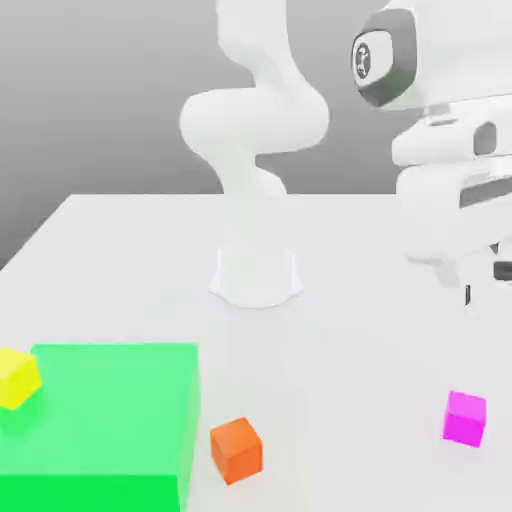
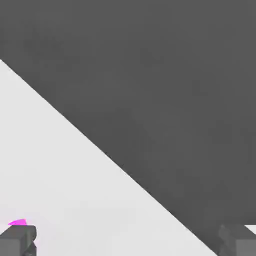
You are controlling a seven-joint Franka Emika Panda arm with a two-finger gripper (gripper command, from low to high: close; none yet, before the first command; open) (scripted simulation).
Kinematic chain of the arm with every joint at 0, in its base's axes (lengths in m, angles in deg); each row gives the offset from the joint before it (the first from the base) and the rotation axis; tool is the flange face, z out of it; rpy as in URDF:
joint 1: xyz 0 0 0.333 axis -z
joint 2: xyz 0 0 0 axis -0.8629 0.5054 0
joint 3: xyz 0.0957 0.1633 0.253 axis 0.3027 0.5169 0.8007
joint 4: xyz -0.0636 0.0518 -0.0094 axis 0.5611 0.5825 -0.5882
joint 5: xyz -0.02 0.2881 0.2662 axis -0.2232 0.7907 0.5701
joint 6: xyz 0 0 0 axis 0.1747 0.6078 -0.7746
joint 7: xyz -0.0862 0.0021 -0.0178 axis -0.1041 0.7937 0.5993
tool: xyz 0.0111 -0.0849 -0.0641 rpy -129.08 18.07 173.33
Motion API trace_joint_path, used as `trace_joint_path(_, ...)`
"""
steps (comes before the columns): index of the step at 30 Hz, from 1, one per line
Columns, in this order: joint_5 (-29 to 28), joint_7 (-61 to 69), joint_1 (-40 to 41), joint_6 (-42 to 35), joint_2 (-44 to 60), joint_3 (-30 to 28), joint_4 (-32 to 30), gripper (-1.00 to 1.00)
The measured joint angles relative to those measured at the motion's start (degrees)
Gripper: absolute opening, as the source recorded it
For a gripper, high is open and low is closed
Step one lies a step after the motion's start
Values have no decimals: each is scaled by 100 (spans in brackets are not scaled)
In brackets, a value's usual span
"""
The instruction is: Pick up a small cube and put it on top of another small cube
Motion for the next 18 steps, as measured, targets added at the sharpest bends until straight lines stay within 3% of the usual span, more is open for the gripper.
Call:
trace_joint_path(7,-583,354,-571,628,1480,186,-289,0)
trace_joint_path(12,-1005,135,-934,1373,2519,-163,-141,0)
trace_joint_path(13,-1057,97,-988,1490,2672,-228,-108,-100)
trace_joint_path(18,-1064,89,-988,1484,2672,-226,-108,-100)
